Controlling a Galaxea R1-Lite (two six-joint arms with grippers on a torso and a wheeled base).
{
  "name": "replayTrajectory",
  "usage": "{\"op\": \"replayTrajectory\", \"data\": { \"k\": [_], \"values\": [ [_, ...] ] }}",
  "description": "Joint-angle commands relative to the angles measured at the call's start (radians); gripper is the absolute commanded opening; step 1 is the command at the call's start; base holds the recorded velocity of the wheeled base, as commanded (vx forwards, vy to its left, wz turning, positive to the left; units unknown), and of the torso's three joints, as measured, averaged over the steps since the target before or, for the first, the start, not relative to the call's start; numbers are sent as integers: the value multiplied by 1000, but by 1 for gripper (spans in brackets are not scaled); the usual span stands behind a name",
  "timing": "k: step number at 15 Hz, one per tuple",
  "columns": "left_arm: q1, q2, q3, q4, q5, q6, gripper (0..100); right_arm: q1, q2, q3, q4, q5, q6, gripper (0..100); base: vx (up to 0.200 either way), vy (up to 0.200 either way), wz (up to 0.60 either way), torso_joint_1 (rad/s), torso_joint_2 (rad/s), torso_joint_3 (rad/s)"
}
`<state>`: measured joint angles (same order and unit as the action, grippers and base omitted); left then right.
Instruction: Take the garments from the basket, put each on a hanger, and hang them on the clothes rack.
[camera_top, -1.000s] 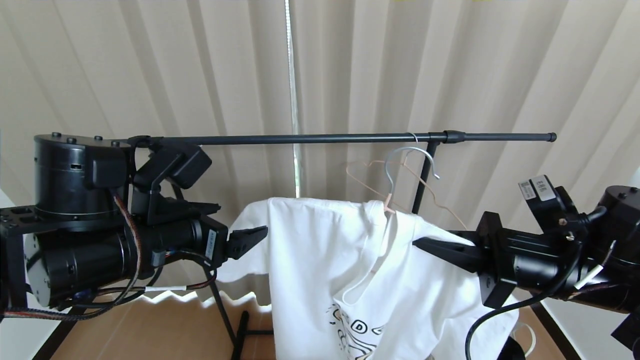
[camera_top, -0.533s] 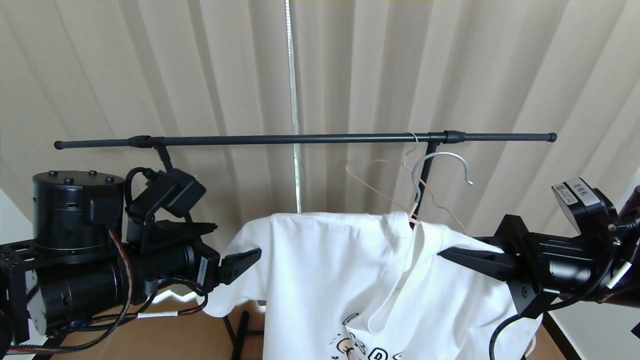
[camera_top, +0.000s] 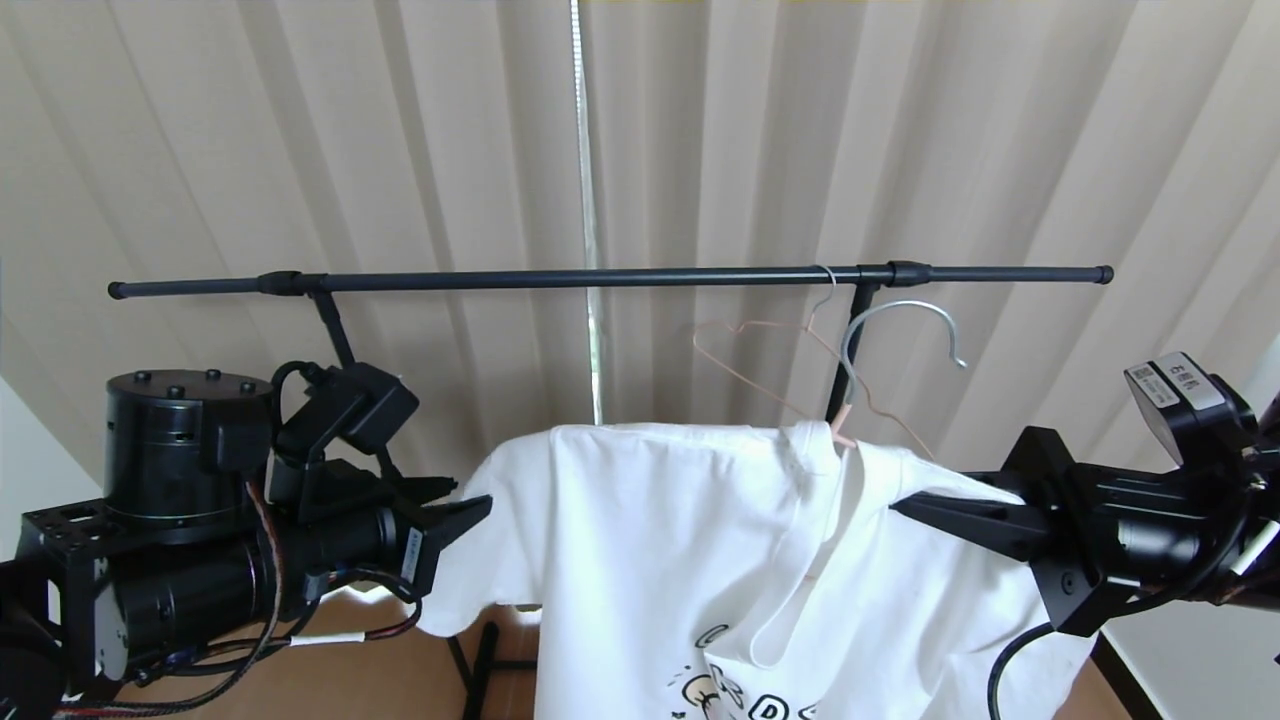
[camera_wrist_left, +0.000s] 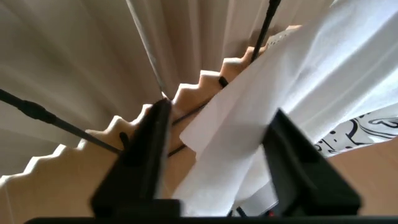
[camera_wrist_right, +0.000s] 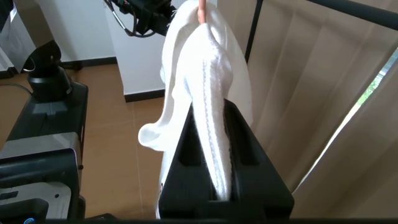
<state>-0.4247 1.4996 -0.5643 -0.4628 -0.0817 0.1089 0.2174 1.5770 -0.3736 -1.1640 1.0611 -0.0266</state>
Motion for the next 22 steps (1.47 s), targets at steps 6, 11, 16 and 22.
{"op": "replayTrajectory", "data": {
  "k": [6,11,16,22],
  "values": [
    [47,-10,43,-13,2,-14,0,-33,6,-10,-2,2,28,0,0,0,0,0,0,0],
    [78,-27,63,-11,7,-55,0,-43,3,-14,-2,8,30,0,0,0,0,0,0,0],
    [96,-50,89,-11,7,-75,0,-69,6,-24,-2,19,43,0,0,0,0,0,0,0],
    [141,-62,136,-11,2,-80,0,-92,8,-33,-2,28,57,0,0,0,0,0,0,0]
  ]
}}
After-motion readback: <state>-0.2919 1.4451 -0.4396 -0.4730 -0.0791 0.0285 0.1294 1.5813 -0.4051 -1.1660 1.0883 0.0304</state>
